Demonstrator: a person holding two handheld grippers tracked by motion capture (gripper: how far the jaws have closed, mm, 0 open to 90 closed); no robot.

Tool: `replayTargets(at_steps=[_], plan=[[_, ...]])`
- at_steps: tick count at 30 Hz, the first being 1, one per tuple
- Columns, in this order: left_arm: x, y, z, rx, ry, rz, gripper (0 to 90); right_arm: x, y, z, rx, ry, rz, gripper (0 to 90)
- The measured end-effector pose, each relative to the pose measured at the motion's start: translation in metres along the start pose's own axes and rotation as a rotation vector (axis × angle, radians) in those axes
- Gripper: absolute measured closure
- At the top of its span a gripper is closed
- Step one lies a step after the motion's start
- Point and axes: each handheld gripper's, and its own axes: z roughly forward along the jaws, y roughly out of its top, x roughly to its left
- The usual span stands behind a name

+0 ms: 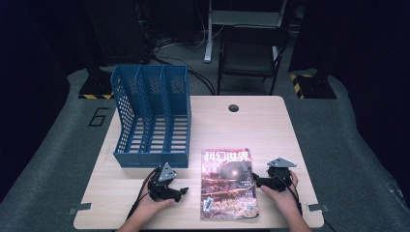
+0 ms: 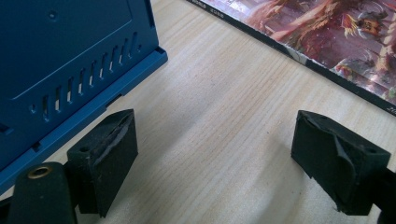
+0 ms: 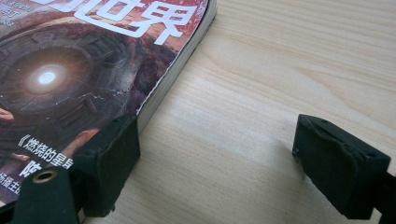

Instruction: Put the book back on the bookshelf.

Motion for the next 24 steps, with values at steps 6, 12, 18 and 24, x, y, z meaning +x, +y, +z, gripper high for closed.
replayTargets(at_steps=[6, 12, 18, 24], plan=[[-0.0020, 0.0008, 0.0009, -0.002, 0.016, -0.019, 15.0, 0.0004, -0.0015, -0.0022, 0.005, 0.001, 0.009, 15.2], [-0.0022, 0.0004, -0.0003, -0.001, 0.024, -0.023, 16.4, 0.0006, -0.0015, -0.0026, 0.008, -0.008, 0.009, 16.7], [-0.0038, 0.0010, -0.0011, 0.000, 0.041, -0.049, 20.0, -0.0008, 0.0010, -0.0054, 0.033, -0.010, 0.005, 20.4], [-0.0002, 0.0051, -0.0034, 0.016, 0.050, -0.091, 28.9, -0.0020, 0.0023, -0.0092, 0.057, -0.013, 0.025, 30.7]])
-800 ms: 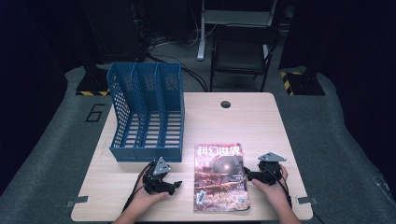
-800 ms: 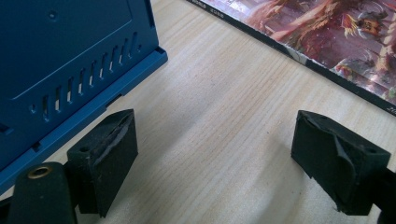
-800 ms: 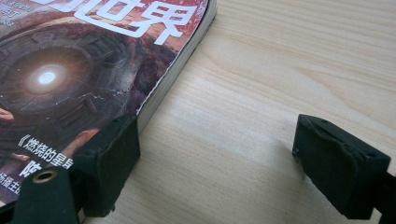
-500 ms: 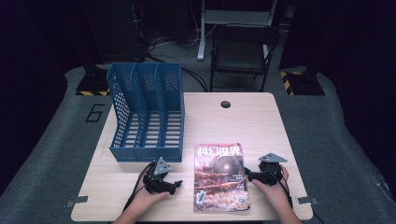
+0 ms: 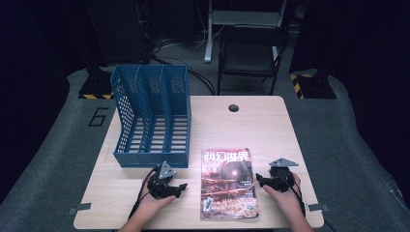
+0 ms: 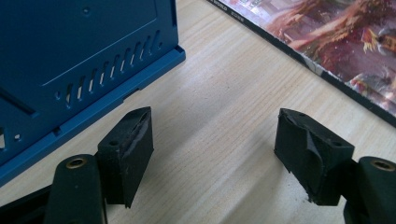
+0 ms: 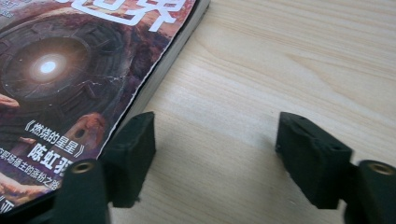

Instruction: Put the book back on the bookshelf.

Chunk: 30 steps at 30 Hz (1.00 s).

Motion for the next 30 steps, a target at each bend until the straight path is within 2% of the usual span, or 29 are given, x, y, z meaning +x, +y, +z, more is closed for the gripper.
replayTargets(at_steps=[1, 2, 3, 4, 5, 9, 12, 13, 14, 16, 18, 19, 21, 23, 24, 27, 29, 30], plan=[[0.000, 0.000, 0.000, -0.005, 0.005, -0.005, 31.5, -0.002, 0.000, -0.001, 0.004, 0.003, -0.014, 33.7], [0.000, 0.001, -0.001, 0.005, -0.007, -0.012, 32.6, -0.003, 0.001, -0.002, 0.009, 0.006, 0.006, 35.5], [0.000, 0.001, 0.000, -0.002, 0.001, -0.014, 32.6, -0.004, 0.002, -0.004, 0.015, 0.020, 0.016, 37.9], [0.000, 0.002, -0.002, 0.015, -0.013, -0.011, 32.7, -0.005, 0.002, -0.004, 0.020, 0.022, 0.004, 39.0], [-0.001, 0.002, -0.001, 0.011, -0.009, -0.015, 33.3, -0.005, 0.003, -0.005, 0.019, 0.018, 0.018, 39.5], [-0.004, 0.004, -0.004, 0.015, -0.021, -0.025, 34.4, -0.005, 0.002, -0.007, 0.023, 0.012, 0.027, 40.1], [-0.007, 0.010, -0.009, 0.005, -0.082, -0.048, 34.4, -0.005, 0.003, -0.010, 0.024, 0.022, 0.037, 40.3], [-0.009, 0.012, -0.009, 0.005, -0.073, -0.052, 34.4, -0.004, 0.004, -0.011, 0.016, 0.030, 0.050, 40.8], [-0.010, 0.014, -0.010, 0.019, -0.082, -0.048, 33.6, -0.004, 0.005, -0.012, 0.014, 0.032, 0.035, 41.0], [-0.012, 0.018, -0.010, 0.021, -0.082, -0.061, 32.4, -0.001, 0.007, -0.014, -0.003, 0.038, 0.043, 41.0], [-0.014, 0.021, -0.011, 0.002, -0.089, -0.093, 32.7, 0.000, 0.008, -0.015, 0.001, 0.039, 0.021, 41.0], [-0.014, 0.023, -0.012, 0.009, -0.099, -0.102, 32.7, 0.001, 0.008, -0.015, 0.005, 0.046, 0.029, 40.9], [-0.016, 0.027, -0.012, -0.009, -0.104, -0.117, 32.6, 0.001, 0.007, -0.013, 0.011, 0.045, 0.030, 40.8], [-0.018, 0.029, -0.011, -0.017, -0.152, -0.119, 30.7, 0.001, 0.007, -0.013, 0.017, 0.048, 0.036, 40.5], [-0.020, 0.030, -0.010, -0.024, -0.147, -0.114, 28.5, 0.001, 0.007, -0.014, 0.015, 0.047, 0.036, 40.3], [-0.024, 0.033, -0.007, -0.014, -0.157, -0.113, 31.5, 0.000, 0.008, -0.016, 0.004, 0.048, 0.042, 39.7], [-0.027, 0.033, -0.005, -0.026, -0.145, -0.102, 34.0, 0.001, 0.008, -0.017, -0.002, 0.052, 0.042, 39.7], [-0.028, 0.034, -0.006, -0.021, -0.138, -0.084, 34.8, 0.002, 0.008, -0.017, -0.008, 0.056, 0.052, 39.7]])
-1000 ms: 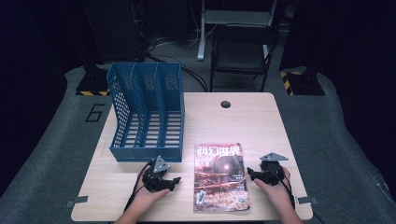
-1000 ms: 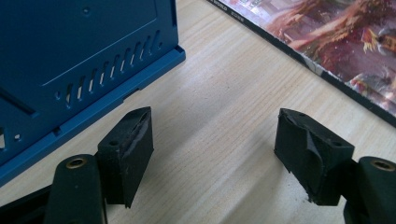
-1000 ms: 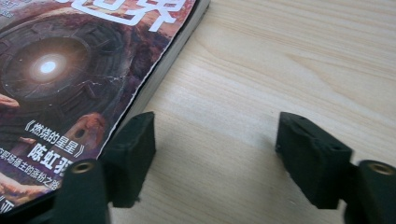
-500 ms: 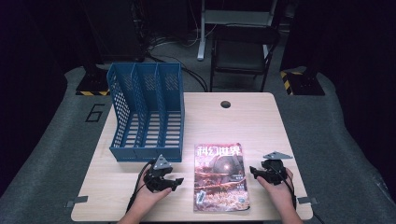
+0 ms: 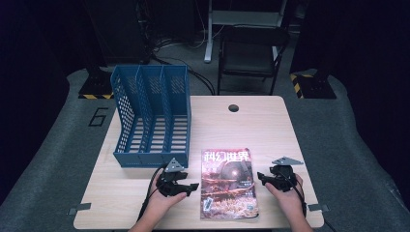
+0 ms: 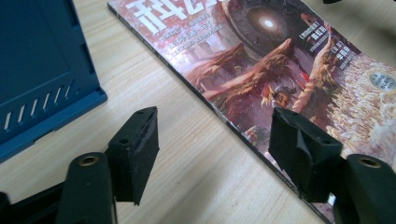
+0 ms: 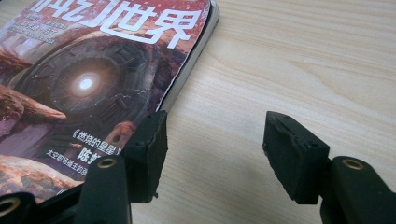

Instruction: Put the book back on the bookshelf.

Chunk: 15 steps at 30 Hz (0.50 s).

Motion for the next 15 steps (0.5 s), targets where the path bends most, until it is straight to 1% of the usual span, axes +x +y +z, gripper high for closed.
replayTargets(at_steps=[1, 2, 3, 5, 6, 7, 8, 9, 11, 12, 14, 15], plan=[[-0.001, 0.000, 0.001, -0.004, 0.001, 0.003, 34.8, 0.000, 0.000, 0.000, 0.011, 0.003, -0.002, 39.9], [-0.001, 0.000, 0.001, -0.004, -0.003, 0.003, 34.8, 0.000, 0.000, 0.001, 0.003, 0.000, -0.014, 40.4], [-0.001, 0.000, 0.002, -0.004, -0.005, 0.001, 34.9, 0.001, 0.000, 0.001, 0.008, 0.002, -0.008, 41.0], [-0.001, 0.001, 0.003, 0.002, -0.024, 0.003, 37.0, 0.003, 0.000, 0.002, 0.022, -0.004, -0.012, 42.1], [-0.003, 0.001, 0.004, -0.013, -0.021, -0.004, 37.2, 0.003, 0.000, 0.003, 0.017, 0.000, -0.015, 42.6], [-0.004, 0.001, 0.005, -0.020, -0.018, 0.009, 37.3, 0.004, 0.000, 0.003, 0.014, 0.002, -0.018, 43.2], [-0.005, 0.002, 0.005, -0.015, -0.028, 0.016, 38.7, 0.005, 0.001, 0.003, 0.020, -0.008, -0.023, 43.3], [-0.005, 0.002, 0.006, -0.016, -0.028, 0.033, 39.6, 0.006, 0.001, 0.003, 0.016, -0.008, -0.032, 43.9], [-0.007, 0.003, 0.007, -0.029, -0.013, 0.047, 39.6, 0.009, 0.001, 0.003, 0.001, 0.005, -0.025, 46.3], [-0.008, 0.002, 0.009, -0.033, -0.015, 0.050, 40.1, 0.011, 0.001, 0.003, 0.003, 0.003, -0.038, 47.7], [-0.009, 0.002, 0.011, -0.022, -0.011, 0.048, 41.1, 0.014, 0.000, 0.005, -0.016, 0.005, -0.060, 49.2], [-0.010, 0.001, 0.012, -0.017, -0.011, 0.050, 42.2, 0.017, 0.000, 0.006, -0.008, 0.014, -0.056, 49.6]])
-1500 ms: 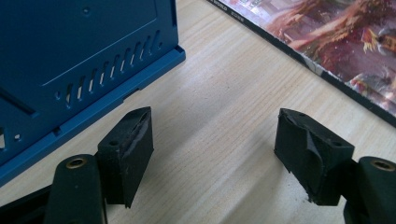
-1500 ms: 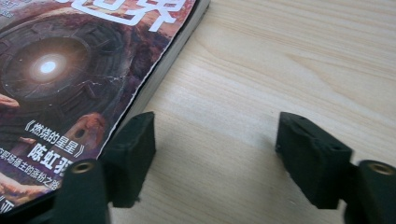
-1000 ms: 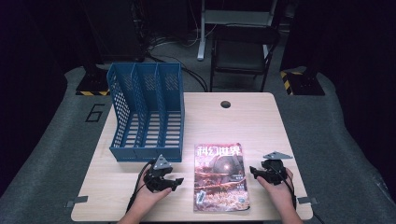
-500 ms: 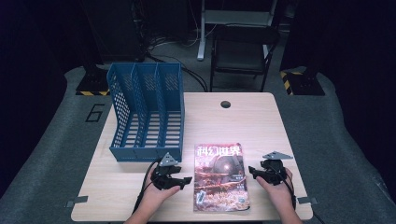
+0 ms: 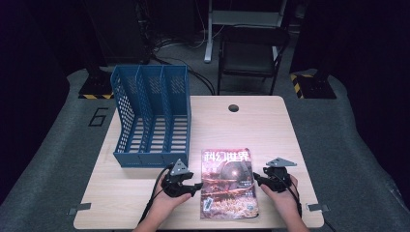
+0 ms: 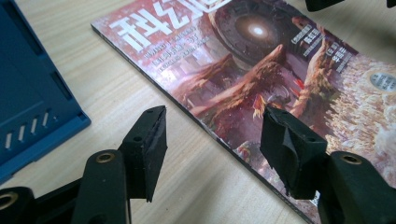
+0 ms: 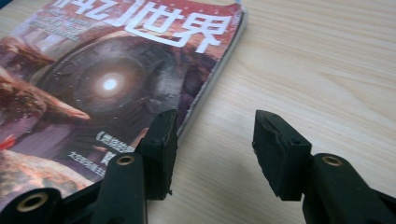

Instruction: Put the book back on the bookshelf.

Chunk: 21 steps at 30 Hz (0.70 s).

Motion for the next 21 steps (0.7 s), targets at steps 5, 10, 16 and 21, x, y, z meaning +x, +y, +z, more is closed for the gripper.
replayTargets(at_steps=[5, 10, 16, 21], plan=[[-0.007, -0.003, 0.003, 0.031, -0.009, 0.009, 42.7, 0.008, 0.000, 0.003, -0.009, 0.034, 0.007, 51.4], [-0.012, -0.007, 0.009, 0.037, -0.012, 0.008, 42.7, 0.013, 0.002, 0.006, -0.007, 0.068, 0.026, 51.8], [-0.018, -0.009, 0.015, 0.055, -0.015, 0.028, 42.6, 0.016, 0.001, 0.012, 0.012, 0.079, 0.031, 48.9], [-0.021, -0.011, 0.022, 0.059, -0.003, 0.044, 42.4, 0.018, 0.000, 0.016, 0.013, 0.093, 0.031, 48.7]])
